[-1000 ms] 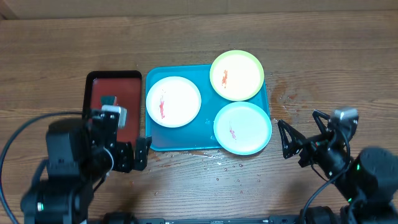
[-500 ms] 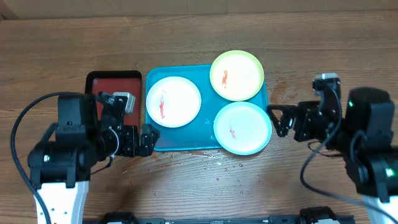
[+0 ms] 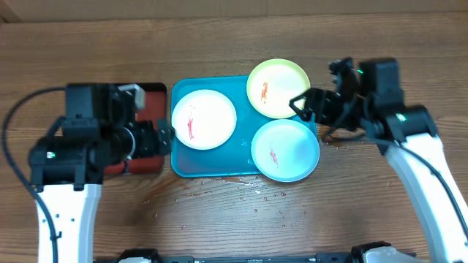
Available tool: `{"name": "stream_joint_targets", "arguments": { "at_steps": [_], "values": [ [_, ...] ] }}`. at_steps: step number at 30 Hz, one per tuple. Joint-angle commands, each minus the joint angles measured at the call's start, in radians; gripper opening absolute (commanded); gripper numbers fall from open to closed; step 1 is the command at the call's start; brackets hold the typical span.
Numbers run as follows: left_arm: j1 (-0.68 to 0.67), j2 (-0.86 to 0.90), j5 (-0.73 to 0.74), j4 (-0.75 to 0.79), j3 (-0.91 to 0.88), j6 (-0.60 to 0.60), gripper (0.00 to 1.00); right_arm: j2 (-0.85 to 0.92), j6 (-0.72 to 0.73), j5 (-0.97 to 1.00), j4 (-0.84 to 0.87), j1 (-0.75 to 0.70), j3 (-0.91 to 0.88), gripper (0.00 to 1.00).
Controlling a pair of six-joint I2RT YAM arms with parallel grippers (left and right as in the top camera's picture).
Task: Clean dirty plates on tray and stack at the side
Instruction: 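Move right gripper to the white plate rim and grasp it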
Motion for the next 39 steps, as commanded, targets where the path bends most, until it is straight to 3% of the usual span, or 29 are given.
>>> {"name": "stream_joint_targets", "arguments": {
  "at_steps": [1,6,11,22,27,39],
  "values": [
    [0.005,0.057,-0.222,-0.07,0.178,-0.138,0.94,0.105,0.046,0.13,-0.01,0.085,0.144,0.75],
    [0.005,0.171,-0.381,-0.209,0.335,-0.183,0.94,0.255,0.094,0.294,-0.018,0.212,0.282,0.72],
    [0.006,0.252,-0.499,-0.238,0.366,-0.182,0.98,0.378,0.169,0.386,0.035,0.311,0.309,0.63],
    [0.006,0.34,-0.469,-0.168,0.365,-0.177,1.0,0.606,0.239,0.449,0.156,0.418,0.309,0.53],
    [0.006,0.348,-0.474,-0.166,0.362,-0.174,1.0,0.694,0.29,0.475,0.186,0.423,0.309,0.41],
    [0.006,0.352,-0.496,-0.112,0.361,-0.174,1.0,0.792,0.309,0.495,0.263,0.423,0.307,0.28]
  ]
}}
